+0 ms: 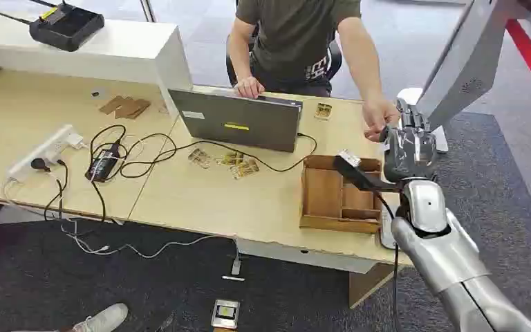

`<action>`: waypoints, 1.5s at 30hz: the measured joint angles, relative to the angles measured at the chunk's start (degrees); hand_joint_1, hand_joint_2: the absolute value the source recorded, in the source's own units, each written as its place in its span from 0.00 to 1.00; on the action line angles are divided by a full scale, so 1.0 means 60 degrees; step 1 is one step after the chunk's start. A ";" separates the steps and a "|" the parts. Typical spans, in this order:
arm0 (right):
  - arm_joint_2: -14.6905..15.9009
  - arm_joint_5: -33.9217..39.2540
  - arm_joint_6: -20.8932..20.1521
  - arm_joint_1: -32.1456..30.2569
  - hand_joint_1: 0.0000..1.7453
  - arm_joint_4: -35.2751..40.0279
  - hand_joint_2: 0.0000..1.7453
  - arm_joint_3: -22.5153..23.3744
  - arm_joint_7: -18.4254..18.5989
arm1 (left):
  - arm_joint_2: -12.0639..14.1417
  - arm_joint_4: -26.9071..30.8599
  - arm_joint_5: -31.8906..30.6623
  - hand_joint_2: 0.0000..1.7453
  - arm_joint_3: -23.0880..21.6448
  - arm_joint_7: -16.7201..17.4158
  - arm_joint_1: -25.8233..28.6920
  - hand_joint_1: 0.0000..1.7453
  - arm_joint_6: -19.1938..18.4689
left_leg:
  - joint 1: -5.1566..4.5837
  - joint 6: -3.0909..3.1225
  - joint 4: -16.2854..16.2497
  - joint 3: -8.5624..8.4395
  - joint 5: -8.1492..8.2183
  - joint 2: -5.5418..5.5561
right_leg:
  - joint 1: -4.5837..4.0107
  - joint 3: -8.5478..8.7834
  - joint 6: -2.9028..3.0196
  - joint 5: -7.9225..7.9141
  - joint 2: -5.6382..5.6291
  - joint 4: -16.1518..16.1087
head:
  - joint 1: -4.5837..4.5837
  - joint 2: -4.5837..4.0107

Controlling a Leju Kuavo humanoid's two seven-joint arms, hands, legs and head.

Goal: Pass the card to the sensor for recognition and then transmit it.

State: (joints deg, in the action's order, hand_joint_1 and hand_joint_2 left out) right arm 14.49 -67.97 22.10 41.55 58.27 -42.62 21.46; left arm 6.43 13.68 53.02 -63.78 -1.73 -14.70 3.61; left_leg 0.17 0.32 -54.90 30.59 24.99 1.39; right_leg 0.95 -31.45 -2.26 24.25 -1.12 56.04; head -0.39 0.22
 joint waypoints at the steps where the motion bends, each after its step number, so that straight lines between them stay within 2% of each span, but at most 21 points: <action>1: 0.0004 0.0080 0.0073 -0.0033 1.00 0.0025 1.00 0.0000 -0.0011 | 0.0000 0.0000 0.0000 1.00 0.0000 -0.0004 0.0000 0.00 0.0000 | 0.0000 0.0000 0.0000 0.0000 0.0000 0.0000 | 0.0000 -0.0001 0.0000 0.0000 0.0000 0.0000 | 0.0000 0.0000; 7: 0.0106 0.1174 0.0760 -0.0467 1.00 0.0295 1.00 0.0189 -0.0185 | 0.0000 0.0000 0.0029 1.00 0.0004 -0.0007 0.0029 0.00 0.0077 | 0.0000 0.0000 0.0000 0.0000 0.0001 0.0000 | 0.0000 -0.0001 0.0000 0.0001 0.0000 -0.0002 | 0.0000 0.0000; 14: 0.0440 0.3389 0.1720 -0.1387 1.00 0.0535 1.00 0.0724 -0.0674 | 0.0011 0.0000 0.0259 1.00 0.0138 -0.0171 0.0229 0.00 0.0190 | -0.0001 0.0002 0.0000 0.0002 0.0003 0.0000 | 0.0000 0.0002 -0.0001 0.0001 0.0000 -0.0009 | 0.0000 0.0000; 19: 0.0692 0.4145 0.1989 -0.1983 1.00 0.0561 1.00 0.0984 -0.0820 | 0.0058 0.0000 0.0492 1.00 0.0306 -0.0408 0.0457 0.00 0.0310 | 0.0000 0.0003 0.0000 0.0001 0.0006 -0.0001 | 0.0000 0.0002 -0.0001 0.0001 0.0000 -0.0010 | 0.0000 0.0000; 24: 0.0944 0.4568 0.1872 -0.2476 1.00 0.0484 1.00 0.1045 -0.0794 | 0.0124 0.0000 0.0619 1.00 0.0506 -0.0572 0.0663 0.00 0.0357 | 0.0000 0.0002 0.0001 0.0003 0.0007 -0.0004 | 0.0000 0.0000 0.0000 0.0002 0.0000 -0.0010 | 0.0000 0.0000; 29: 0.1100 0.5184 0.1369 -0.2737 1.00 0.0287 1.00 0.0980 -0.0772 | 0.0189 0.0000 0.0725 1.00 0.0659 -0.0670 0.0781 0.00 0.0364 | 0.0000 0.0002 0.0001 0.0005 0.0007 -0.0004 | 0.0000 0.0000 -0.0001 0.0002 0.0000 -0.0009 | 0.0000 0.0000; 40: 0.1162 0.6014 0.0849 -0.2910 1.00 -0.0277 1.00 0.0681 -0.0765 | 0.0270 0.0000 0.0761 1.00 0.0867 -0.0794 0.0895 0.00 0.0317 | 0.0000 0.0003 0.0001 0.0004 0.0007 -0.0004 | 0.0000 0.0000 -0.0001 0.0002 -0.0001 -0.0010 | 0.0000 0.0000; 45: 0.1144 0.6356 0.0404 -0.2918 1.00 -0.0539 1.00 0.0408 -0.0769 | 0.0295 0.0000 0.0761 1.00 0.0878 -0.0831 0.0912 0.00 0.0270 | 0.0000 0.0003 0.0001 0.0005 0.0007 -0.0005 | 0.0000 0.0000 -0.0001 0.0002 -0.0001 -0.0009 | 0.0000 0.0000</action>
State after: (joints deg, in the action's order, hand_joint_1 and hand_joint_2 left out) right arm 21.35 -29.84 24.53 24.05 55.04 -40.17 16.85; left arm 8.20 13.68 57.59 -58.51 -6.71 -9.22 5.22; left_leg 0.17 0.33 -54.89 30.62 25.03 1.36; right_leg 0.95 -31.45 -2.27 24.26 -1.13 55.99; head -0.39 0.22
